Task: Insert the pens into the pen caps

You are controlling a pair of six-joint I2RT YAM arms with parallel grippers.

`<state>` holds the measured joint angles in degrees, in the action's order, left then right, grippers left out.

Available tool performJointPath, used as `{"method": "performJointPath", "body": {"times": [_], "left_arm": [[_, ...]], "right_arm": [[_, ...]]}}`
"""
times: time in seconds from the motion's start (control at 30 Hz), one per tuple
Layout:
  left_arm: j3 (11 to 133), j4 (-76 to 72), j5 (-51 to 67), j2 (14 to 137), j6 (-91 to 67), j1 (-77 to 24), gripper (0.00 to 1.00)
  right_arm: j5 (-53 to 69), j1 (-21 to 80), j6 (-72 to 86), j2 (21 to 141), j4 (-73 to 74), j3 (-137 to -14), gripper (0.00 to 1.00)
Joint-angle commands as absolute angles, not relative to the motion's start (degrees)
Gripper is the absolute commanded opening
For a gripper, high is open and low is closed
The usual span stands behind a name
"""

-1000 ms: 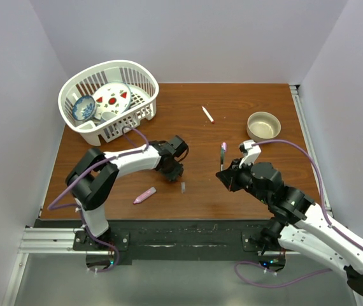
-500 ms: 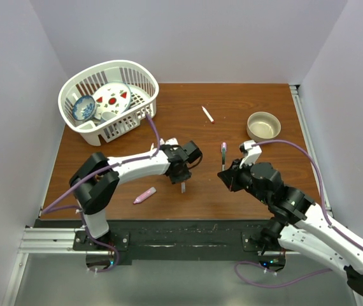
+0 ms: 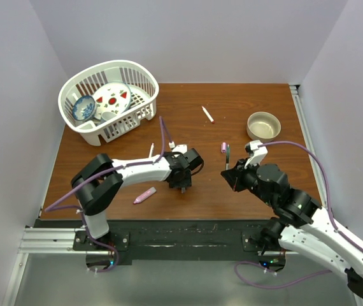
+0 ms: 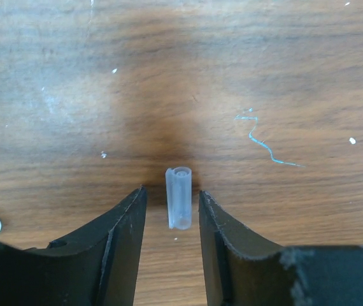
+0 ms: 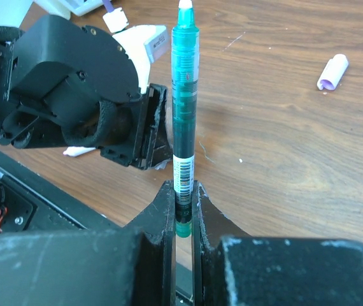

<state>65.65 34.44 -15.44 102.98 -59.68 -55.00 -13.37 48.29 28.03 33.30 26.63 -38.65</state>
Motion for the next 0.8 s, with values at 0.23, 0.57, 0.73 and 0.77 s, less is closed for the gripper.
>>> {"method": "performJointPath", "body": {"times": [0.23,0.57,0.73,0.77], "left_arm": [[66.5,33.9,-17.2,105.5,-56.1,-54.8,0.38],[69.9,39.2,-18.5,107.9,-55.4,-54.8,0.33],[70.0,40.0,-18.2,108.4,-54.8,-54.9,0.15],[70.0,40.1,-18.0,108.4,-54.9,-54.8,0.12]], "right_arm": [[-15.6,48.1,27.8,32.0,28.2,-41.1,0.00],[-13.7,48.1,28.6,31.0,28.0,-41.2,0.00],[-11.3,48.1,29.3,30.7,26.4,-40.4,0.00],[-11.0,48.1,29.7,30.6,25.8,-40.0,0.00]]}}
